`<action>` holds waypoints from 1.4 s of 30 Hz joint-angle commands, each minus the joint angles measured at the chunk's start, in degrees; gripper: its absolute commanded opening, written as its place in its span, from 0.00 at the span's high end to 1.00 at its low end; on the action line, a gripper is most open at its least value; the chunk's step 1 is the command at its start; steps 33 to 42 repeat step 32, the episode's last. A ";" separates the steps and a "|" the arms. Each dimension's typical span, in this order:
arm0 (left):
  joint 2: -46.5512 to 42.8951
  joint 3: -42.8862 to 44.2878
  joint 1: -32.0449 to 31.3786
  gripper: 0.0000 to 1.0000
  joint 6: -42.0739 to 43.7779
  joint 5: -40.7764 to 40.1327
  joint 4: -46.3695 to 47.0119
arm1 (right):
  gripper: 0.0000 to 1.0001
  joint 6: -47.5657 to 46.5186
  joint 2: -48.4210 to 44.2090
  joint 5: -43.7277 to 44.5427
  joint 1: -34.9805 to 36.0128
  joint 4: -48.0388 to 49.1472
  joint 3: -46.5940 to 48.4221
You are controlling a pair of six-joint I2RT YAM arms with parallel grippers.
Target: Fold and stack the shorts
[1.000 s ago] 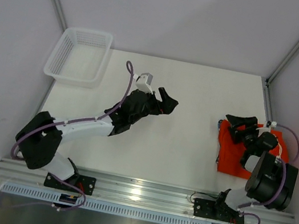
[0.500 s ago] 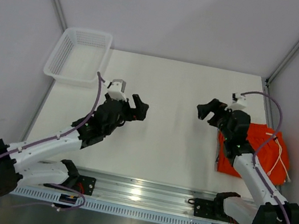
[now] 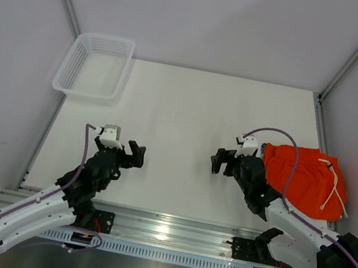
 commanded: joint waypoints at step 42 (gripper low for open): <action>-9.69 -6.49 0.46 0.01 -0.26 -5.63 1.71 | 0.00 0.06 -3.10 2.40 0.20 6.62 -3.75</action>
